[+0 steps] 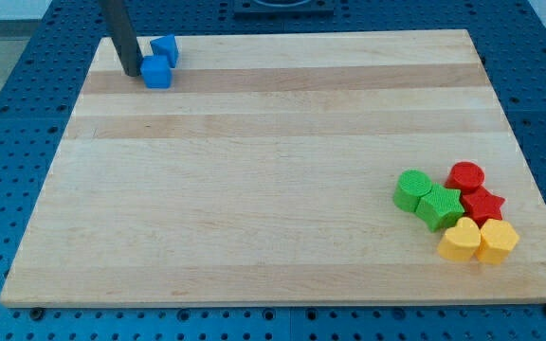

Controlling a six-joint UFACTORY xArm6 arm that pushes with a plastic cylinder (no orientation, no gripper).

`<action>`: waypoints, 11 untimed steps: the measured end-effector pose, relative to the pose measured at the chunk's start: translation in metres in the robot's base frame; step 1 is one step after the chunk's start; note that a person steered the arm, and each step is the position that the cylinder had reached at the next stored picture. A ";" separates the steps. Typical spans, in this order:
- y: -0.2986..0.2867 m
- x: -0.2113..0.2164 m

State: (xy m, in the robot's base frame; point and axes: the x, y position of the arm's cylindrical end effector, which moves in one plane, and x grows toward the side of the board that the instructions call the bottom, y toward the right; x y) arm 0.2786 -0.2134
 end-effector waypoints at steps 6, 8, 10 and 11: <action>0.160 0.061; 0.194 0.088; 0.229 0.103; 0.252 0.103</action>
State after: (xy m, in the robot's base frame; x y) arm 0.3816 0.0390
